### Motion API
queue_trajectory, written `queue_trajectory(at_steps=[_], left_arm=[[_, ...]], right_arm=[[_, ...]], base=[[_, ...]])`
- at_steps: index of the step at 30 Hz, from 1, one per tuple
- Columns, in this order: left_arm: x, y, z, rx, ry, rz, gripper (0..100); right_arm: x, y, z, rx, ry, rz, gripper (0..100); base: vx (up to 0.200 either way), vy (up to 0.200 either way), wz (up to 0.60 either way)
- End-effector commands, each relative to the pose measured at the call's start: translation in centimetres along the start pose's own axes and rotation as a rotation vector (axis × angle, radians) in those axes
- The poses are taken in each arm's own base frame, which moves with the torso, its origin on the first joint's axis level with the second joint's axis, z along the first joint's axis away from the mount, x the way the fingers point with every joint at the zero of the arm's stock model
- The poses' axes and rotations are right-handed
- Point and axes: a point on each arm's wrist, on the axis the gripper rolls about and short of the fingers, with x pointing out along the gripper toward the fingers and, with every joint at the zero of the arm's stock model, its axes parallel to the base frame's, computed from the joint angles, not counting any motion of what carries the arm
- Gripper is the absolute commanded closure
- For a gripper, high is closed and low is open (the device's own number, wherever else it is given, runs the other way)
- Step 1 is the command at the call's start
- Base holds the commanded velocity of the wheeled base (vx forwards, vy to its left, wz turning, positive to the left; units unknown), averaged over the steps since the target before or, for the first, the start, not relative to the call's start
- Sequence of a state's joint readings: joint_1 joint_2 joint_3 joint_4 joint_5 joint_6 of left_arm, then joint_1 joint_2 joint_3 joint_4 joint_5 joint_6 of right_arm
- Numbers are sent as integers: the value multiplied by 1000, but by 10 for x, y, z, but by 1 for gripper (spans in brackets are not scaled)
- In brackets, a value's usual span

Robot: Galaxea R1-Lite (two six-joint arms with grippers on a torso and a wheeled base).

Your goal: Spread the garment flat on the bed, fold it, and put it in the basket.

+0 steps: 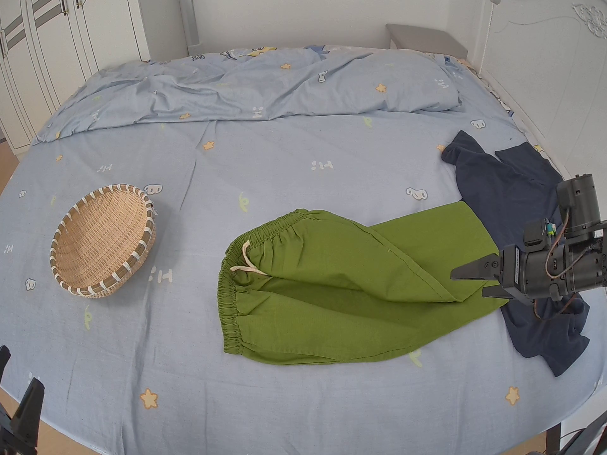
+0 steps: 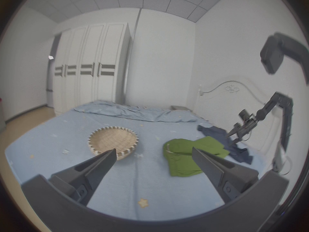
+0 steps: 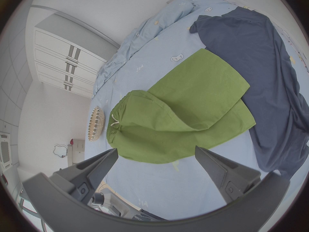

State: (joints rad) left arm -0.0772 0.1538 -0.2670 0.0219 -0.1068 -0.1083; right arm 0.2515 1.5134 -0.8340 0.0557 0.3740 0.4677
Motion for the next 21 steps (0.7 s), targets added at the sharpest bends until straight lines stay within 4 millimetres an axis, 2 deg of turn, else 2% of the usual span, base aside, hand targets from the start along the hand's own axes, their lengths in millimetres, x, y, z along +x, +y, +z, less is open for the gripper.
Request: queue_trajectory(at_steps=[1,2,4,5,7,8,9,11,14,21], left_arm=[[103,-14,46,-360,472,-339,0],[131,-22,35,-455,554,-361,0],[151,-27,17,-486,610,-393,0],[153,-27,16,-487,614,-394,0],[165,-30,-14,-526,718,-523,0],[166,-30,-17,-533,732,-538,0],[174,-31,-29,-564,787,-618,0],[186,-26,-46,-606,835,-664,0],[203,-16,-71,-634,876,-702,0],[238,-3,-126,-555,886,-717,0]], right_arm=[[-23,-16,-20,-28,-35,136,0],[-22,-17,-22,-32,-25,153,0],[-20,-19,-25,-39,-21,147,0],[-20,-19,-26,-40,-21,147,0],[-10,-22,-27,-70,-6,133,0],[-8,-22,-27,-69,-1,129,0],[-2,-26,-28,-64,9,101,0],[1,-27,-29,-65,11,70,0],[5,-25,-32,-79,23,72,0],[10,-13,-35,-200,-45,143,0]], base=[[0,0,0],[0,0,0],[0,0,0],[0,0,0],[0,0,0],[0,0,0],[0,0,0],[0,0,0],[0,0,0],[0,0,0]])
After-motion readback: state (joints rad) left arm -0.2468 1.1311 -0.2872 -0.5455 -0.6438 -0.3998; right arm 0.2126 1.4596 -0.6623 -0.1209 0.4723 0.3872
